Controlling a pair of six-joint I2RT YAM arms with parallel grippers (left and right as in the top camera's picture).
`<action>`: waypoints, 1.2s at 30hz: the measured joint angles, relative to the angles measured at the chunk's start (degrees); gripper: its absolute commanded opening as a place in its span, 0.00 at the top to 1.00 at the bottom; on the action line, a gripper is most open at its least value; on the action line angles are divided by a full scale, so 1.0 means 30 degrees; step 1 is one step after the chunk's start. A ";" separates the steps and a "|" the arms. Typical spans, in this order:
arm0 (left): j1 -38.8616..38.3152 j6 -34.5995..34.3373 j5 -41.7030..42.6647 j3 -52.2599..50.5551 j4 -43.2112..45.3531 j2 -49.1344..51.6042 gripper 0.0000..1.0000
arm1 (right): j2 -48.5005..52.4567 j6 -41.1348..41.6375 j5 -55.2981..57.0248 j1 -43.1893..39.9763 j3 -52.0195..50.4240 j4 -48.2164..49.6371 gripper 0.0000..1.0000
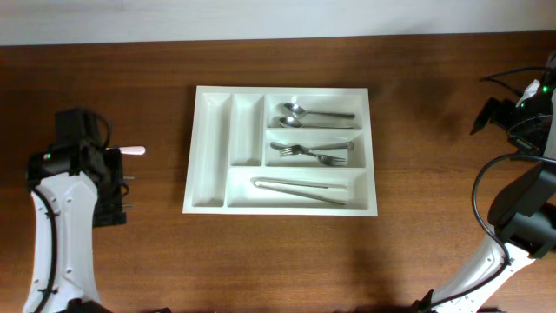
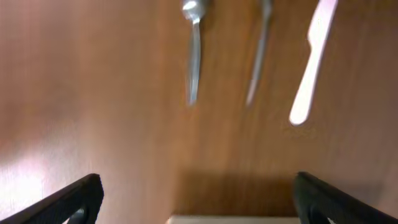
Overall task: Pack container
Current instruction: 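Move the left gripper back over the two left-side spoons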
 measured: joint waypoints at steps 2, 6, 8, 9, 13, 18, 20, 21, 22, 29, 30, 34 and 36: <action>0.1195 0.0852 0.0393 -0.1231 0.1472 0.0270 0.01 | 0.0000 0.0000 0.0007 0.0000 0.0000 -0.0007 0.01; 0.3242 0.2586 0.1027 -0.2310 0.3534 0.1515 0.01 | 0.0000 0.0007 -0.0007 0.0000 0.0000 -0.0007 0.01; 0.3636 0.3220 0.1027 -0.2317 0.3752 0.2433 0.01 | 0.0000 0.0007 0.0000 0.0000 0.0000 0.0000 0.01; 0.3694 0.3432 0.1049 -0.2317 0.3796 0.2863 0.01 | 0.0000 0.0007 0.0000 0.0000 0.0000 0.0000 0.01; 0.3687 0.3854 0.1246 -0.2317 0.4095 0.4524 0.01 | 0.0000 0.0000 -0.0007 0.0000 0.0000 0.0000 0.01; 0.3687 0.3920 0.1392 -0.2317 0.4109 0.5595 0.01 | 0.0000 -0.0007 0.0000 0.0000 0.0000 0.0000 0.01; 0.3687 0.3898 0.1384 -0.2317 0.4116 0.5697 0.01 | 0.0000 0.0007 0.0000 0.0000 0.0000 0.0000 0.01; 0.3687 0.3898 0.1370 -0.2317 0.4124 0.5697 0.01 | 0.0000 0.0015 0.0000 0.0000 0.0000 0.0000 0.01; 0.3687 0.3891 0.1297 -0.2317 0.4124 0.5697 0.01 | 0.0000 0.0000 0.0000 0.0000 0.0000 0.0000 0.01; 0.4269 0.3891 0.0933 -0.2317 0.4503 0.5719 0.01 | 0.0000 0.0000 0.0000 0.0000 0.0000 0.0000 0.01; 0.4350 0.3891 0.0925 -0.2317 0.4539 0.5756 0.01 | 0.0000 0.0015 0.0000 0.0000 0.0000 0.0000 0.01; 0.4473 0.3912 0.0860 -0.2324 0.5020 0.6273 0.01 | 0.0000 0.0000 0.0000 0.0000 0.0000 0.0000 0.01; 0.4473 0.3985 0.0867 -0.2317 0.5472 0.6710 0.01 | 0.0000 0.0007 0.0000 0.0000 0.0000 0.0000 0.01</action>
